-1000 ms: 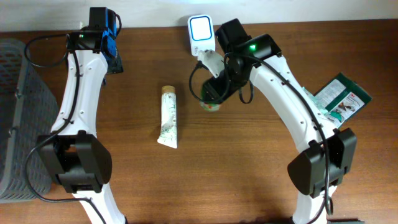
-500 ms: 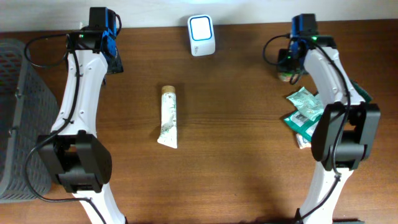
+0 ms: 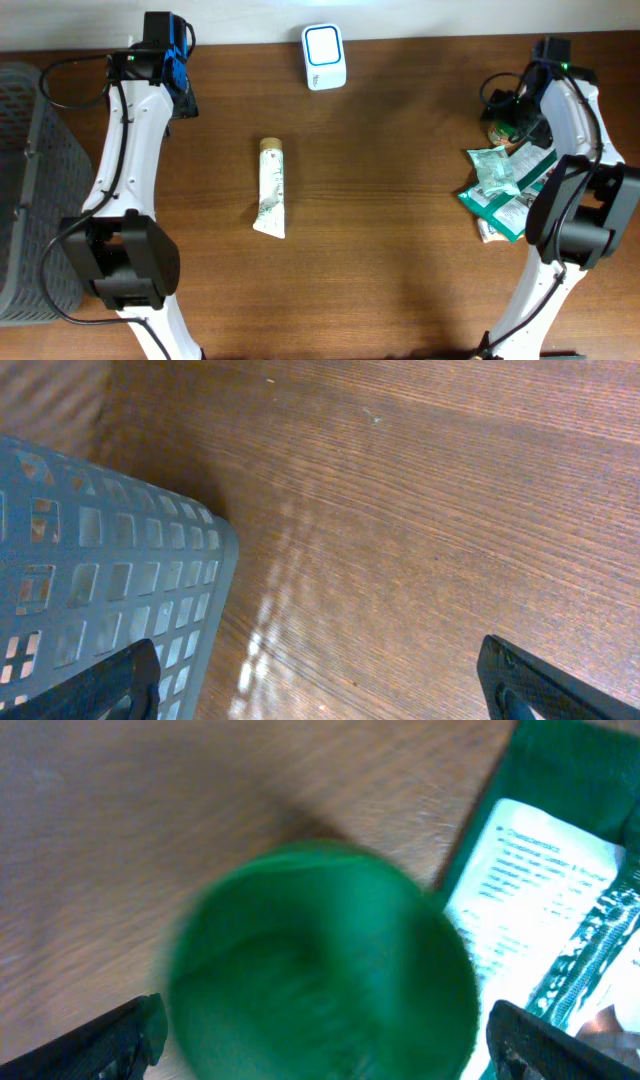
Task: Scan the item barcode
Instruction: 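Carry the jar right and set it down near the packets, then reach the right gripper to the white tube and grasp it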
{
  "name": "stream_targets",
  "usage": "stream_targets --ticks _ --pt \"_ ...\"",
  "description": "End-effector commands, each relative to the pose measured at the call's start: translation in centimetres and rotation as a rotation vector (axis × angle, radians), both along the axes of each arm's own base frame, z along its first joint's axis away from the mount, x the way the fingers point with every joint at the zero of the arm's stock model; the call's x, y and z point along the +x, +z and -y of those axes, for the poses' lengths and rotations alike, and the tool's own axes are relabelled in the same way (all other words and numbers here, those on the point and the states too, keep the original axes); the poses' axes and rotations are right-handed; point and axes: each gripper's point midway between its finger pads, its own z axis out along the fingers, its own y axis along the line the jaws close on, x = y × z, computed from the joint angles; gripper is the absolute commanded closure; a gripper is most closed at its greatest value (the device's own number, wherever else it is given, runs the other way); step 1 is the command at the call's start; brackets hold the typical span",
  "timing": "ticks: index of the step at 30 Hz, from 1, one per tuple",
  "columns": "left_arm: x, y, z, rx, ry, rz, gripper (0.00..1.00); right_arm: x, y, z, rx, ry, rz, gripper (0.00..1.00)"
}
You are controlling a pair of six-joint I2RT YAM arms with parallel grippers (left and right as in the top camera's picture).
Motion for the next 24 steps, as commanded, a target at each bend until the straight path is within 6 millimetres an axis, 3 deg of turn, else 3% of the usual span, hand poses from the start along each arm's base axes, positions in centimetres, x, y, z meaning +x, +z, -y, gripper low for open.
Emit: stream_targets --ticks 1,4,6,9,12,14,15,16,17,20,24 --pt "0.0 0.6 -0.2 0.010 0.004 0.012 0.01 1.5 10.3 -3.1 -0.024 0.064 0.171 0.02" --pt "0.0 0.6 -0.2 0.010 0.004 0.012 0.01 0.5 15.4 -7.9 -0.021 0.157 0.212 0.02" --pt "0.0 0.6 -0.2 0.010 0.004 0.012 0.01 0.1 16.2 -12.6 0.034 0.254 0.219 0.02" --pt "0.0 0.6 -0.2 0.010 0.004 0.012 0.01 -1.4 14.5 -23.1 0.236 0.465 0.166 0.02" --pt "0.0 0.6 -0.2 0.010 0.004 0.012 0.01 -4.5 10.9 -31.2 0.327 0.627 0.044 0.02" --pt "0.0 0.6 -0.2 0.010 0.004 0.012 0.01 -6.2 9.1 -34.9 0.333 0.706 -0.009 0.01" --pt "0.0 0.6 -0.2 0.010 0.004 0.012 0.01 -7.4 8.1 -37.6 0.333 0.766 -0.032 0.24" --pt "0.0 0.6 -0.2 0.010 0.004 0.012 0.01 -8.2 7.4 -39.7 0.333 0.812 -0.039 0.57" --pt "0.0 0.6 -0.2 0.010 0.004 0.012 0.01 -9.1 6.5 -42.0 0.340 0.853 -0.045 0.74" --pt "0.0 0.6 -0.2 0.010 0.004 0.012 0.01 -10.9 4.4 -46.2 0.369 0.896 -0.068 0.96" --pt "0.0 0.6 -0.2 0.010 0.004 0.012 0.01 -11.7 1.2 -49.4 0.429 0.949 -0.095 0.96"
